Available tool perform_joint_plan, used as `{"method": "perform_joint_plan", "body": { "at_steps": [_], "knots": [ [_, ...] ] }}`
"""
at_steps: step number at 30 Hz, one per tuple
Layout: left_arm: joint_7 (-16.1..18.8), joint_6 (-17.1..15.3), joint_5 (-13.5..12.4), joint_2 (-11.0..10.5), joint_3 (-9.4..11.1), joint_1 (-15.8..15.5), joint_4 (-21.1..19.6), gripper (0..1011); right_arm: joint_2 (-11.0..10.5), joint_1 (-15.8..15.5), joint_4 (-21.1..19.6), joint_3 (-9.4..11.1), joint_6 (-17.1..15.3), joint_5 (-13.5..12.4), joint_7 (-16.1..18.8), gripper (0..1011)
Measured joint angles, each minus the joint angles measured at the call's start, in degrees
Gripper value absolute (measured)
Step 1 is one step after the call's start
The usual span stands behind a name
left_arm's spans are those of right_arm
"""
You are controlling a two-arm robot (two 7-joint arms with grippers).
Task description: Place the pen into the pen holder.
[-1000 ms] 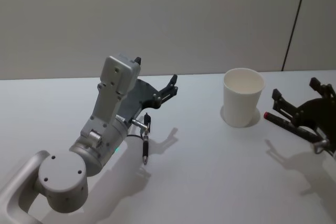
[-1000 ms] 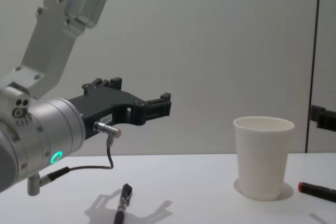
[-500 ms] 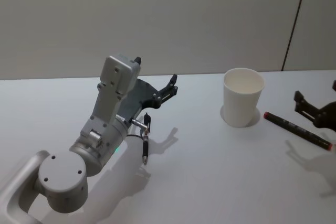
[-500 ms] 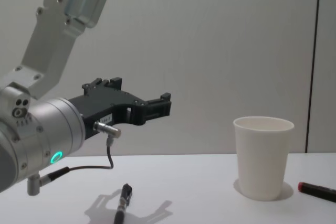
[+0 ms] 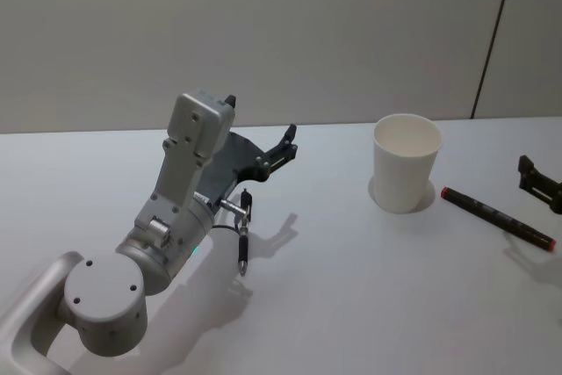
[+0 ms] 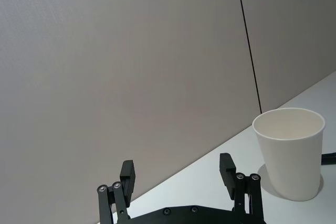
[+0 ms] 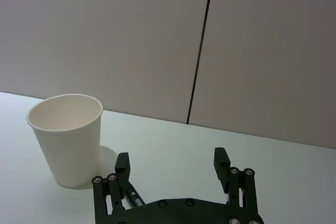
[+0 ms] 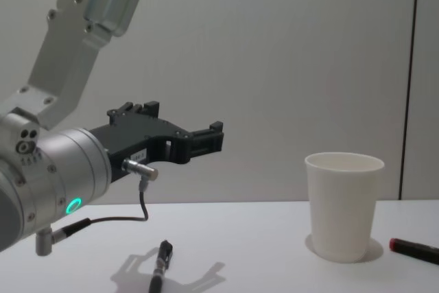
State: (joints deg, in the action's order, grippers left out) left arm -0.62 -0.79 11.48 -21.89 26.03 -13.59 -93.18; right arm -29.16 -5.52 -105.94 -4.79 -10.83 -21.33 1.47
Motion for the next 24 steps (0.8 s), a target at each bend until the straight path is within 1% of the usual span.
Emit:
{"method": "perform_joint_plan", "body": {
  "at_steps": [3, 4, 5, 9, 14, 24],
  "knots": [
    [0.0, 0.0, 0.0, 0.0, 0.0, 0.0, 0.0, 1001, -0.17, 0.76, 0.47, 0.13, -1.52, -0.11, 0.62, 1001],
    [0.0, 0.0, 0.0, 0.0, 0.0, 0.0, 0.0, 1001, -0.18, 1.17, 0.71, 0.14, -2.53, -0.2, 1.07, 1001],
    [0.0, 0.0, 0.0, 0.0, 0.0, 0.0, 0.0, 1001, -0.18, 1.17, 0.71, 0.14, -2.53, -0.2, 1.07, 1002],
    [0.0, 0.0, 0.0, 0.0, 0.0, 0.0, 0.0, 1001, -0.08, 2.66, 1.61, 0.1, -5.5, -0.45, 2.28, 1001],
    [0.0, 0.0, 0.0, 0.0, 0.0, 0.0, 0.0, 1001, 0.43, 4.54, 2.85, -0.24, -9.18, -0.87, 3.7, 1001],
    [0.0, 0.0, 0.0, 0.0, 0.0, 0.0, 0.0, 1001, 1.74, 7.82, 5.42, -1.23, -14.88, -1.31, 6.03, 1001]
  ]
}}
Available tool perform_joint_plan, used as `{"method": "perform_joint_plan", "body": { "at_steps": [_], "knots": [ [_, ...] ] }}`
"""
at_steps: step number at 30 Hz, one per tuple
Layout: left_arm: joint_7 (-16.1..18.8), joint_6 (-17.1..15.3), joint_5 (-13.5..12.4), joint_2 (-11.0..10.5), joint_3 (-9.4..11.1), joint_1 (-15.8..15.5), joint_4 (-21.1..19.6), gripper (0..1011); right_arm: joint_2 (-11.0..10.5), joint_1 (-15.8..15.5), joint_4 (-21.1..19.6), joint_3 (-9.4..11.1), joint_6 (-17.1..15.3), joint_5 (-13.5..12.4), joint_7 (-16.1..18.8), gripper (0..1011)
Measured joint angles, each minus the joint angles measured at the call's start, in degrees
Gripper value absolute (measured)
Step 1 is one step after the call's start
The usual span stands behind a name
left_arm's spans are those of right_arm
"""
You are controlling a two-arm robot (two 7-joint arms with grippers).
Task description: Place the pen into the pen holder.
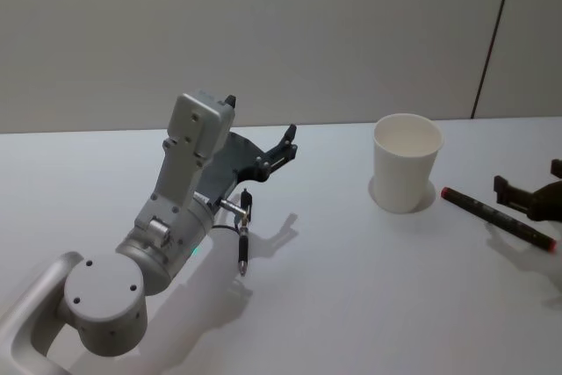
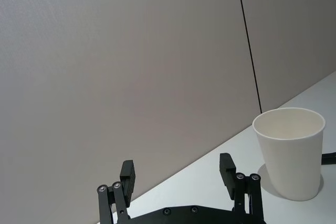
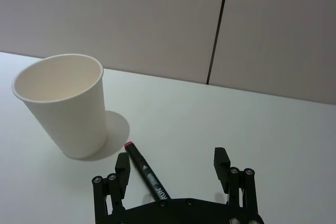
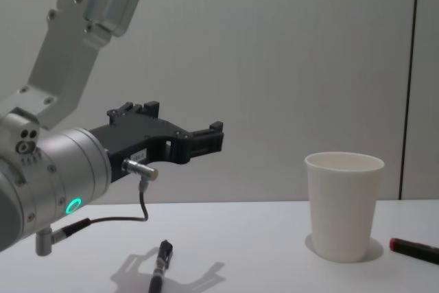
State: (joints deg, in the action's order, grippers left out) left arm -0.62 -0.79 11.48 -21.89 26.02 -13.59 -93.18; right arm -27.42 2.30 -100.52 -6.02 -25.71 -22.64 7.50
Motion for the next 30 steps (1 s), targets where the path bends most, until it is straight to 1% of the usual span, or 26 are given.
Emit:
{"method": "perform_joint_plan", "body": {
  "at_steps": [6, 10, 17, 19, 30],
  "knots": [
    [0.0, 0.0, 0.0, 0.0, 0.0, 0.0, 0.0, 1001, 0.47, 1.23, 1.19, -0.52, -2.29, 0.28, 1.01, 1001],
    [0.0, 0.0, 0.0, 0.0, 0.0, 0.0, 0.0, 1001, 0.72, 2.07, 2.06, -0.94, -3.91, 1.09, 1.71, 1001],
    [0.0, 0.0, 0.0, 0.0, 0.0, 0.0, 0.0, 1001, 0.96, 3.01, 3.43, -1.43, -5.83, 2.55, 2.48, 1001],
    [0.0, 0.0, 0.0, 0.0, 0.0, 0.0, 0.0, 1001, 0.98, 3.12, 3.6, -1.49, -5.97, 2.71, 2.54, 1001],
    [0.0, 0.0, 0.0, 0.0, 0.0, 0.0, 0.0, 1001, 1.49, 4.68, 5.78, -2.34, -7.25, 5.36, 3.79, 1001]
  ]
}}
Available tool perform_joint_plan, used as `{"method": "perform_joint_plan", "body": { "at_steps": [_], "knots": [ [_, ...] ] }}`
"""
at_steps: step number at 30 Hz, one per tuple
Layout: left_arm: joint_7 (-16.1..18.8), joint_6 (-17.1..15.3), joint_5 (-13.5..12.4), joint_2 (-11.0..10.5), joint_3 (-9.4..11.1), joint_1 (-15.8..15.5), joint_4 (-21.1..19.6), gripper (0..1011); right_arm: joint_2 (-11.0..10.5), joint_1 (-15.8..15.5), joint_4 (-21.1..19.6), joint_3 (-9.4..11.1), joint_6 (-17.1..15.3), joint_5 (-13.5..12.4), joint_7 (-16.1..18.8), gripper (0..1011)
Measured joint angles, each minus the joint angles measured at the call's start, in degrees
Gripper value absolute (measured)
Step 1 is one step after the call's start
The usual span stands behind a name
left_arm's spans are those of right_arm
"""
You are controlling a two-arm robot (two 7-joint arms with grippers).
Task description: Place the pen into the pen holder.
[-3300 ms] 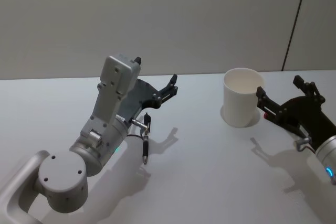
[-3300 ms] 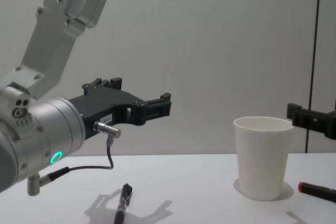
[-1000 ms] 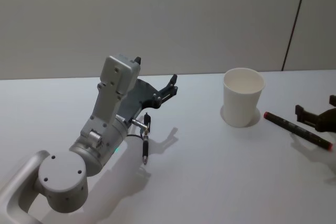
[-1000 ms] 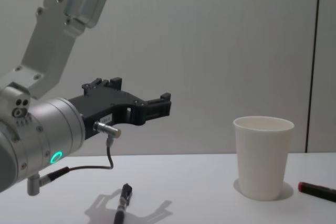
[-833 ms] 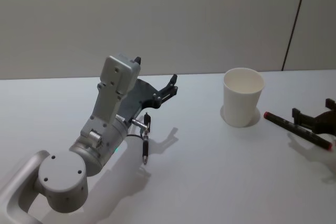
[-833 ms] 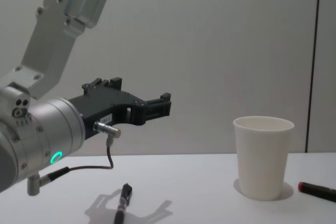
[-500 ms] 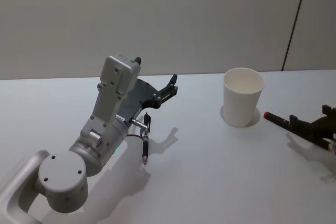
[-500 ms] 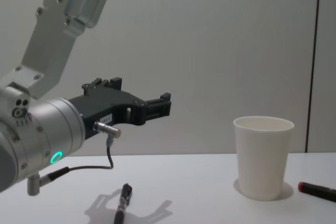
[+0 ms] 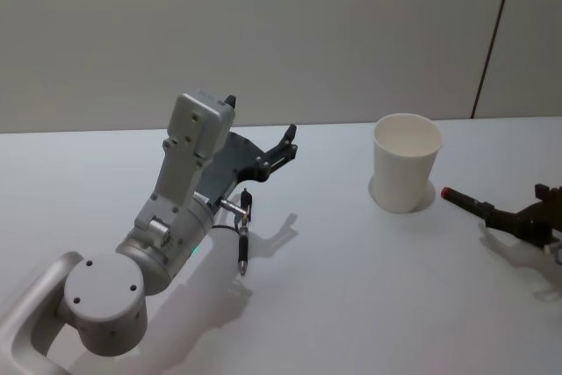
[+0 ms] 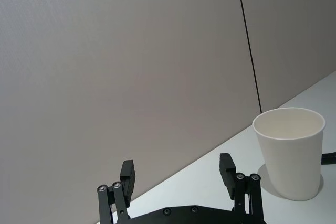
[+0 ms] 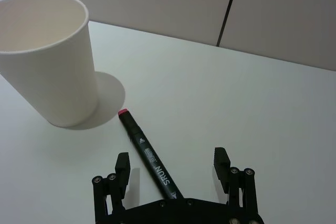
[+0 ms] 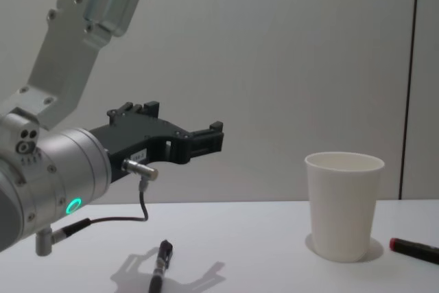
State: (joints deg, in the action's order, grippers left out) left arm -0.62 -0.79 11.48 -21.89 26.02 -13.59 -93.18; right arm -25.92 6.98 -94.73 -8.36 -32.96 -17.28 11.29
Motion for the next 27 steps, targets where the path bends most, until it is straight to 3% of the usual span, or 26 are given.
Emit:
{"method": "perform_joint_plan", "body": {
  "at_steps": [14, 27],
  "knots": [
    [0.0, 0.0, 0.0, 0.0, 0.0, 0.0, 0.0, 1001, 1.57, 2.58, 3.84, -1.66, -0.45, 2.98, 2.61, 1002],
    [0.0, 0.0, 0.0, 0.0, 0.0, 0.0, 0.0, 1001, 2.76, 3.62, 6.36, -2.55, -0.29, 3.7, 3.5, 1002]
  ]
}}
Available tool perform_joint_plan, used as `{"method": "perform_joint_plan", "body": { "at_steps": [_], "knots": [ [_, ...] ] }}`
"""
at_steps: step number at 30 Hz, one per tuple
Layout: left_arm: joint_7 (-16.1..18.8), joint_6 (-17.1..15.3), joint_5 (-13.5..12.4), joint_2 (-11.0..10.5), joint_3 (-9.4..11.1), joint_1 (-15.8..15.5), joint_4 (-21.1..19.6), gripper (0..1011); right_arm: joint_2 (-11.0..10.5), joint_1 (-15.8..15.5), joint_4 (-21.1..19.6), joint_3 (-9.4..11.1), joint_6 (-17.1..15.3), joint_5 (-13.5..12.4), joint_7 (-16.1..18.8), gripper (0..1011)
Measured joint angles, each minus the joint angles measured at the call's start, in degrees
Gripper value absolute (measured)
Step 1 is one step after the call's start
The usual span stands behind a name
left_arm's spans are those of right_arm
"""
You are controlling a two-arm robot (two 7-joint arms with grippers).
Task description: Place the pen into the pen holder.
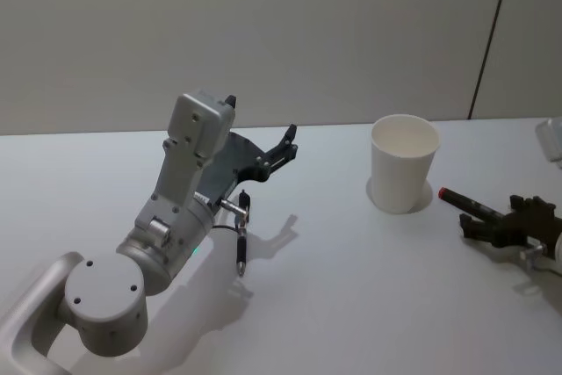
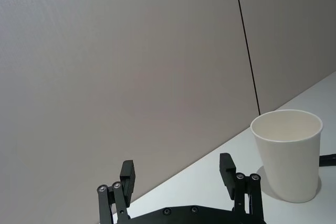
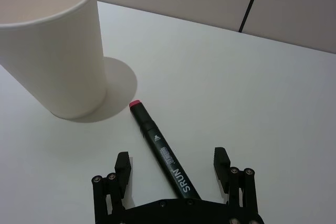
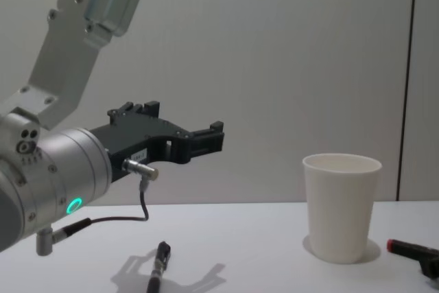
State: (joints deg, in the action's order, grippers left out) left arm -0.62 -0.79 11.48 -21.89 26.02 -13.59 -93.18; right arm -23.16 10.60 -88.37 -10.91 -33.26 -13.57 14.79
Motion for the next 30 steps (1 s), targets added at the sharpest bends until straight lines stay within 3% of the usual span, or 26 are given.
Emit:
{"method": "perform_joint_plan", "body": {
  "at_steps": [30],
  "knots": [
    [0.0, 0.0, 0.0, 0.0, 0.0, 0.0, 0.0, 1001, 0.64, -0.22, 0.52, -0.68, 1.92, 0.74, -0.66, 1001]
  ]
}}
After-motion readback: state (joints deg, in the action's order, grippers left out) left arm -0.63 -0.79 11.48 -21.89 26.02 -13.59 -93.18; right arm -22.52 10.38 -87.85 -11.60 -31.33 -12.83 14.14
